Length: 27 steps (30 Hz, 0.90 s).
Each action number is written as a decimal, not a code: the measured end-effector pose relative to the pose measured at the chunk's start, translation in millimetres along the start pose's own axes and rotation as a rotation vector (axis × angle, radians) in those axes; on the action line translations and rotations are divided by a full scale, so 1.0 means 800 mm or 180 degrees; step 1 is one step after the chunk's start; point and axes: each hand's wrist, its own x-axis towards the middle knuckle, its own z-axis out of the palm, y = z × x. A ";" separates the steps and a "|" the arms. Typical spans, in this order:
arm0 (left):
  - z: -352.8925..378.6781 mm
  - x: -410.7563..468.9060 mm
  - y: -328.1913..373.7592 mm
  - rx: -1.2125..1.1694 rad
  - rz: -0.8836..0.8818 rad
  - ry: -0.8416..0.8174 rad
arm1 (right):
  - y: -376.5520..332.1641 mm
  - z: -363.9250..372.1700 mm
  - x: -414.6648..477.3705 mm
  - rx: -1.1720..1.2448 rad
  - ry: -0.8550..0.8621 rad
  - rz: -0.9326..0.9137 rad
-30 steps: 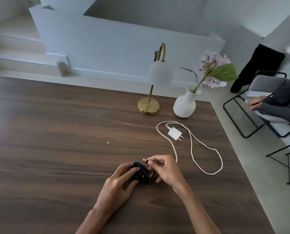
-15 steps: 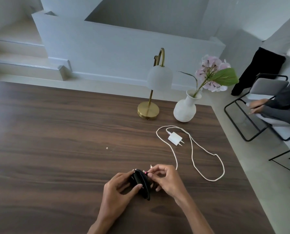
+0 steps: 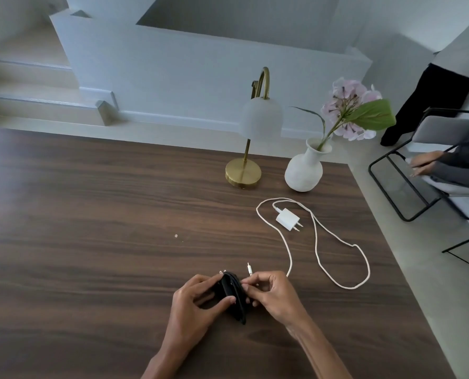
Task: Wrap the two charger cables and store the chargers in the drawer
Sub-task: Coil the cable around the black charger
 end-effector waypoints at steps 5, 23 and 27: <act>-0.001 0.002 0.002 -0.0051 -0.0037 0.0037 | -0.002 0.002 -0.007 0.0075 0.0049 -0.0009; -0.001 0.000 0.003 -0.0008 -0.0032 0.0146 | -0.009 0.008 -0.012 -0.1015 0.0116 -0.0603; 0.000 0.000 0.002 0.0007 -0.0047 0.0186 | -0.009 0.011 -0.016 -0.0754 0.0234 -0.0479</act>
